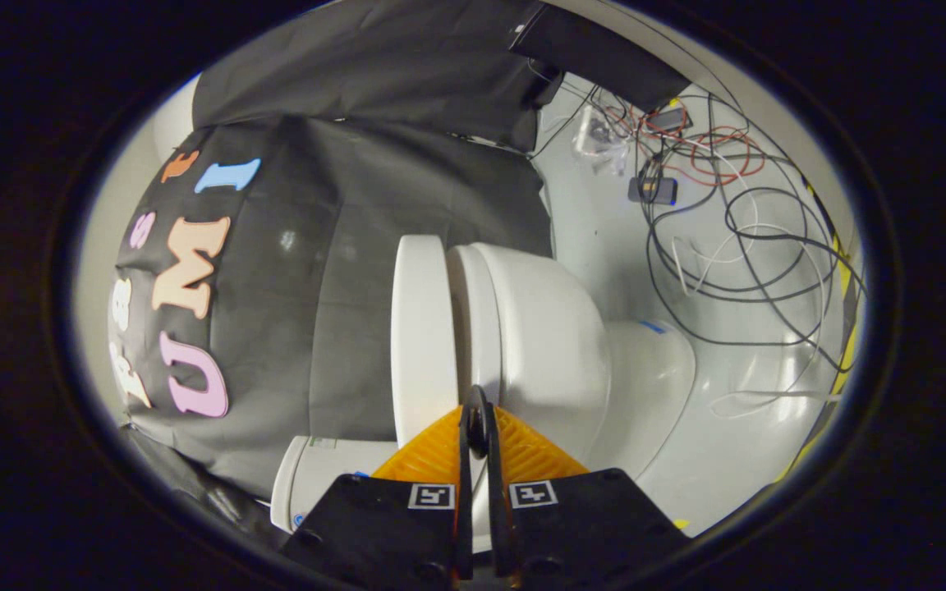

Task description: Open the toilet lid.

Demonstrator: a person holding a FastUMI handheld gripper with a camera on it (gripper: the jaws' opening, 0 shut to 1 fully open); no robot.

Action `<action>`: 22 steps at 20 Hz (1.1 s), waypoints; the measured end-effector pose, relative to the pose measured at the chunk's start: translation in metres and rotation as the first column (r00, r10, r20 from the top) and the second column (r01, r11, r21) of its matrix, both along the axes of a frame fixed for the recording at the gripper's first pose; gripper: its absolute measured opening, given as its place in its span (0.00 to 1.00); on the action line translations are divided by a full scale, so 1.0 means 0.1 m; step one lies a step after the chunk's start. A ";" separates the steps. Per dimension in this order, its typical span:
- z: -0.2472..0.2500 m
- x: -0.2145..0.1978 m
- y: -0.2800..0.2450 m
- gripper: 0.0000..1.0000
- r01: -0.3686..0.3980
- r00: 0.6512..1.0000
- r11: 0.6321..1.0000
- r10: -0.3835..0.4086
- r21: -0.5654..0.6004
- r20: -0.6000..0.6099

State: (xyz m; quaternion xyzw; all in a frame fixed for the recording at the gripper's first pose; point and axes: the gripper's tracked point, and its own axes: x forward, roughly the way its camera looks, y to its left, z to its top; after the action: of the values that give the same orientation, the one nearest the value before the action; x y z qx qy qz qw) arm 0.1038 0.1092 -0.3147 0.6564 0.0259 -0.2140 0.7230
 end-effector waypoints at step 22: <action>1.68 0.33 0.60 0.10 -0.139 0.990 0.809 0.117 -0.571 -0.075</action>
State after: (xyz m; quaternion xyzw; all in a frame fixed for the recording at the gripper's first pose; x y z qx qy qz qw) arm 0.1365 0.1690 -0.1470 0.4008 0.0173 -0.1747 0.8992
